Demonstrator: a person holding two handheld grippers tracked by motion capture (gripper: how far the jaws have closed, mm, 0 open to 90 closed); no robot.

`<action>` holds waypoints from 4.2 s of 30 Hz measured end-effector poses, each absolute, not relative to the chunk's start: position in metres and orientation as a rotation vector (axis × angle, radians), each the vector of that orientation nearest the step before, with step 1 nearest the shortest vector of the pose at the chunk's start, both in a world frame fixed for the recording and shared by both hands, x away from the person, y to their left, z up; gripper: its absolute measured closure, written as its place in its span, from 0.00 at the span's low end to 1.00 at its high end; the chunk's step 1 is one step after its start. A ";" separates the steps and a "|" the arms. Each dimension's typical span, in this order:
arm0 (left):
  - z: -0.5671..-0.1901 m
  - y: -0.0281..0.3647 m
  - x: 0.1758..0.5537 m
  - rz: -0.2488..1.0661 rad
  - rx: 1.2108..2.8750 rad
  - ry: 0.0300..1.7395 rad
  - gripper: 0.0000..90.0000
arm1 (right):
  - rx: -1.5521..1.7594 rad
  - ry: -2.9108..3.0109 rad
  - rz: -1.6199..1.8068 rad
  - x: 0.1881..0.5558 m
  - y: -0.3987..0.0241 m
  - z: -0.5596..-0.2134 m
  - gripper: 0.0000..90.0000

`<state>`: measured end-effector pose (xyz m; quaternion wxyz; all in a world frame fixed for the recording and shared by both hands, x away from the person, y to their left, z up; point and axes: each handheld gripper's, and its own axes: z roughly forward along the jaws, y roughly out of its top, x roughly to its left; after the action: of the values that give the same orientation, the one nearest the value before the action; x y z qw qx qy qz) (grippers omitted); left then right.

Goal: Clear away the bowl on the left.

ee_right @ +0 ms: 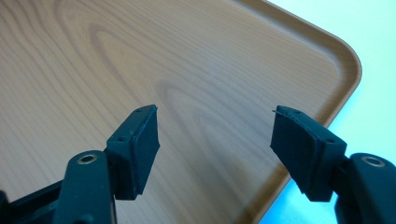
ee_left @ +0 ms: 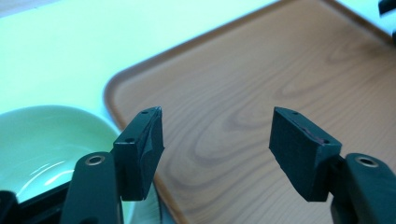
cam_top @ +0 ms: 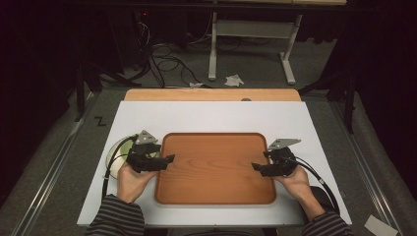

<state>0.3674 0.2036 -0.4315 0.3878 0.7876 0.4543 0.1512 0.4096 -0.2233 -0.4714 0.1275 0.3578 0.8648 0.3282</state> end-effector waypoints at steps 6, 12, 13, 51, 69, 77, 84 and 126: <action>-0.432 0.210 0.367 0.403 1.990 1.179 0.40 | 1.042 2.523 0.947 0.409 -0.222 -0.472 0.38; -0.436 0.211 0.366 0.419 1.999 1.190 0.40 | 1.032 2.526 0.935 0.409 -0.221 -0.471 0.38; -0.436 0.212 0.365 0.422 1.994 1.195 0.40 | 1.033 2.524 0.941 0.409 -0.220 -0.471 0.38; -0.445 0.290 0.381 0.469 1.742 1.563 0.37 | 1.004 2.563 0.918 0.411 -0.217 -0.472 0.37; -0.453 0.302 0.390 0.476 1.718 1.674 0.36 | 1.004 2.579 0.912 0.412 -0.217 -0.474 0.36; -0.466 0.302 0.400 0.396 1.777 1.740 0.38 | 0.990 2.584 0.905 0.412 -0.216 -0.474 0.36; -0.472 0.302 0.404 0.347 1.800 1.766 0.44 | 0.985 2.590 0.900 0.411 -0.215 -0.474 0.36; -0.487 0.310 0.413 0.163 1.807 1.866 0.86 | 0.969 2.612 0.881 0.412 -0.214 -0.475 0.36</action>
<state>0.4133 0.3098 -0.4868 0.2664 0.6693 0.6910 0.0602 0.4117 -0.2140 -0.4750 0.1097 0.3296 0.8886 0.2997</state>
